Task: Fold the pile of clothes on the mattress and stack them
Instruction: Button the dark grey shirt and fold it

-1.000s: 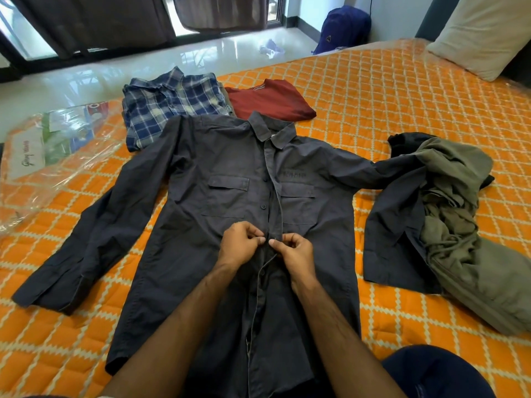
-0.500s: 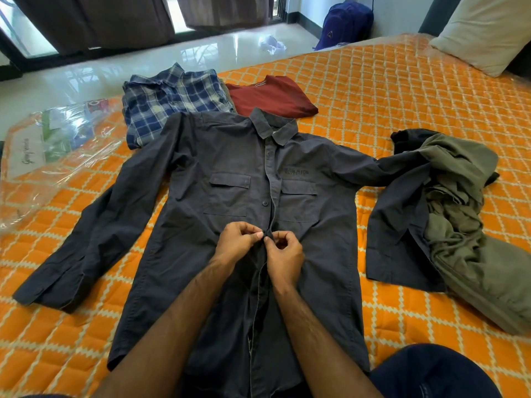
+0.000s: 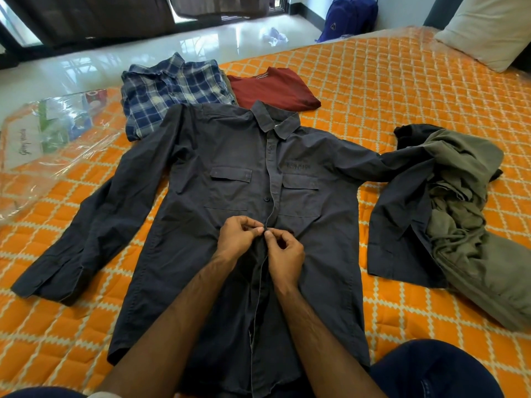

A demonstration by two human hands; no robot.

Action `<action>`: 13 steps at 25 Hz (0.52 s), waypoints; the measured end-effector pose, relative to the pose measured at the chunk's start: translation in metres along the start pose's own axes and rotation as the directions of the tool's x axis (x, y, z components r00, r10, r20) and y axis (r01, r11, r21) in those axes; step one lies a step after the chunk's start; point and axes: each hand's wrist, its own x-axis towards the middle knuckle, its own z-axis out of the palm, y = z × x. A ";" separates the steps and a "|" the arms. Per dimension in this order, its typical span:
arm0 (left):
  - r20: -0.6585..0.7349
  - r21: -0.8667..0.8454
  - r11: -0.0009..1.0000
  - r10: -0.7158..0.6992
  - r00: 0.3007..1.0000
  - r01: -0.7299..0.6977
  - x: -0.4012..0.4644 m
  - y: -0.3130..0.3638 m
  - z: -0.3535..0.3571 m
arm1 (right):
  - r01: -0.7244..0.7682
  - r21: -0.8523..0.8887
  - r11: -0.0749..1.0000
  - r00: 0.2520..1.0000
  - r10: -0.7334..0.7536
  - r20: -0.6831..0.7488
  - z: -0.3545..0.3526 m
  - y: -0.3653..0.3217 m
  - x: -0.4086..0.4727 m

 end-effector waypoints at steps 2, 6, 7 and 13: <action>-0.029 0.004 1.000 0.011 1.000 -0.011 -0.001 0.000 0.001 | -0.018 0.017 1.000 1.000 0.017 0.021 -0.004 -0.002 0.002; -0.027 -0.040 0.998 0.042 0.999 -0.043 -0.007 0.001 0.000 | -0.092 -0.003 0.996 0.992 0.092 0.087 -0.009 -0.012 0.012; -0.027 -0.026 0.998 0.048 0.998 -0.049 -0.007 0.000 0.000 | -0.114 -0.016 0.993 0.987 0.115 0.109 -0.009 -0.014 0.014; -0.117 0.027 0.997 0.076 0.990 -0.073 -0.006 -0.006 0.007 | -0.133 -0.153 0.979 0.947 0.171 0.273 -0.016 -0.018 0.032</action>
